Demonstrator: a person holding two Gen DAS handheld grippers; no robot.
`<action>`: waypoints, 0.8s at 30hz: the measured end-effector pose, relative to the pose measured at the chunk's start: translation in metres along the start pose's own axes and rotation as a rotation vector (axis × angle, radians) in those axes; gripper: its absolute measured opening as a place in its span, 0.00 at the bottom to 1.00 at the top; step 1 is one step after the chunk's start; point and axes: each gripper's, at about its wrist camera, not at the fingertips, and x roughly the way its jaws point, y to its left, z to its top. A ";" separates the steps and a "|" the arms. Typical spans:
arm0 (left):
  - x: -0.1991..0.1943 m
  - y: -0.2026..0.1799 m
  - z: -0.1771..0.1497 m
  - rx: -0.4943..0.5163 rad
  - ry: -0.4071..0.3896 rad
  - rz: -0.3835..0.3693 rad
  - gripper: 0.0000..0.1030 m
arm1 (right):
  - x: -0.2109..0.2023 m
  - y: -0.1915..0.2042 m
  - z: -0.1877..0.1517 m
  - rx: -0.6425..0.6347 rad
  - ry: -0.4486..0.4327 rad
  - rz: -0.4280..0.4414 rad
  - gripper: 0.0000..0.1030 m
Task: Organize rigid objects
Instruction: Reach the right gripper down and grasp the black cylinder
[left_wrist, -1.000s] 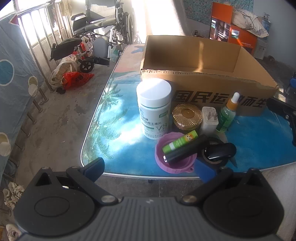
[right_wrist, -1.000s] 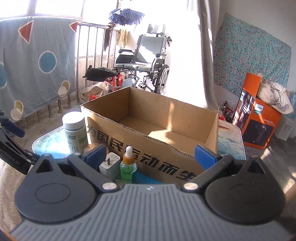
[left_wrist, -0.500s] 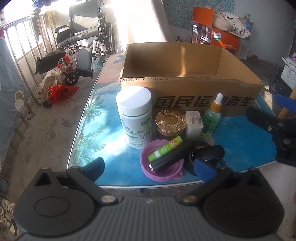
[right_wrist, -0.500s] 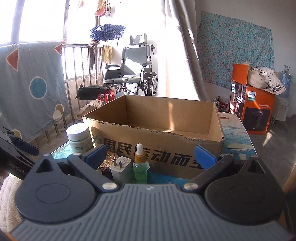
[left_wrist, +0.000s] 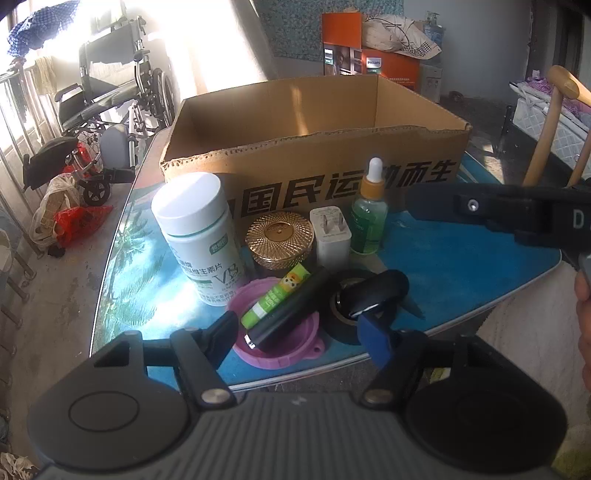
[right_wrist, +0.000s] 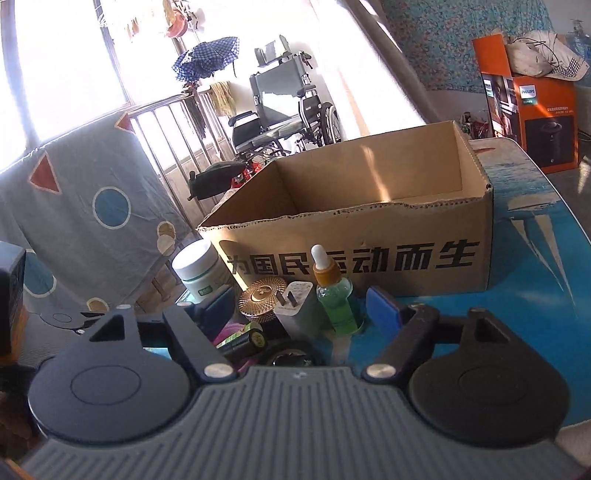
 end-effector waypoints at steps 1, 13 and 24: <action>0.001 0.001 0.000 0.002 0.003 -0.004 0.66 | 0.005 0.001 0.000 0.009 0.017 0.017 0.71; 0.021 0.014 0.001 0.034 0.015 -0.029 0.30 | 0.064 0.024 -0.003 0.017 0.197 0.078 0.37; 0.031 0.023 0.002 0.040 0.000 -0.089 0.30 | 0.102 0.030 -0.005 0.046 0.306 0.060 0.35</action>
